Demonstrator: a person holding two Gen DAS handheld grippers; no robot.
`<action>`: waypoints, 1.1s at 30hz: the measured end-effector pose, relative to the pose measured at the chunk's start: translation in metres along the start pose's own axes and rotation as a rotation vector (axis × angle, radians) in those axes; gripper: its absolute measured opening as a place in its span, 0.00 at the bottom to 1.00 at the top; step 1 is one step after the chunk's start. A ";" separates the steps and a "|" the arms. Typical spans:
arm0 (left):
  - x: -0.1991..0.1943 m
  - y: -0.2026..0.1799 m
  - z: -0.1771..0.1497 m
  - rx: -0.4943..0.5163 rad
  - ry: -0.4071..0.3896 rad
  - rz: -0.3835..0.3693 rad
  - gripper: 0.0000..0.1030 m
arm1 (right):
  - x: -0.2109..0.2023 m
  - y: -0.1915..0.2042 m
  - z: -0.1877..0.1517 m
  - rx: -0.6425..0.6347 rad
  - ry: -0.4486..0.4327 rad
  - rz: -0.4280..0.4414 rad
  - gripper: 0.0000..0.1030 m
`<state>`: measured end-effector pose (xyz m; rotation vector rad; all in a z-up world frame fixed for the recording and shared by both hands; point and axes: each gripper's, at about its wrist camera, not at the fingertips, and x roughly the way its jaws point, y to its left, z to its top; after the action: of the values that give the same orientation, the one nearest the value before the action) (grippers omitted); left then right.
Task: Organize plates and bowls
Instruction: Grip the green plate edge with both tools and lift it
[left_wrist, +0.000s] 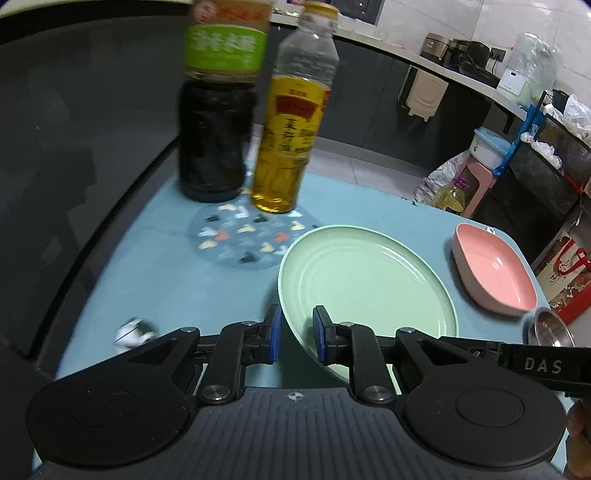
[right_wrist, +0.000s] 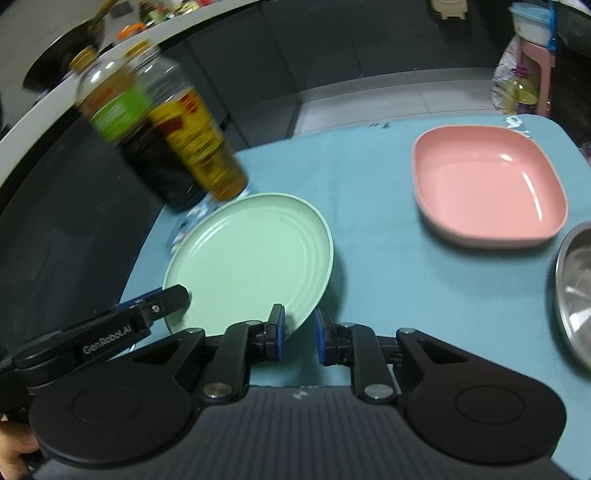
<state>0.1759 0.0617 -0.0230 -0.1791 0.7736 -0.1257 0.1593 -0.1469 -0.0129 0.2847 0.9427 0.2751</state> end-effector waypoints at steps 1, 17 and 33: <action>-0.006 0.003 -0.004 0.001 -0.007 0.003 0.15 | 0.000 0.003 -0.003 -0.007 0.008 0.003 0.00; -0.057 0.044 -0.046 -0.039 -0.055 0.016 0.16 | -0.005 0.052 -0.041 -0.096 0.081 0.011 0.00; -0.054 0.066 -0.059 -0.066 -0.032 0.015 0.16 | 0.012 0.071 -0.047 -0.127 0.103 -0.030 0.00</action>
<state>0.0992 0.1294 -0.0408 -0.2375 0.7473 -0.0832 0.1192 -0.0708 -0.0227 0.1411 1.0263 0.3230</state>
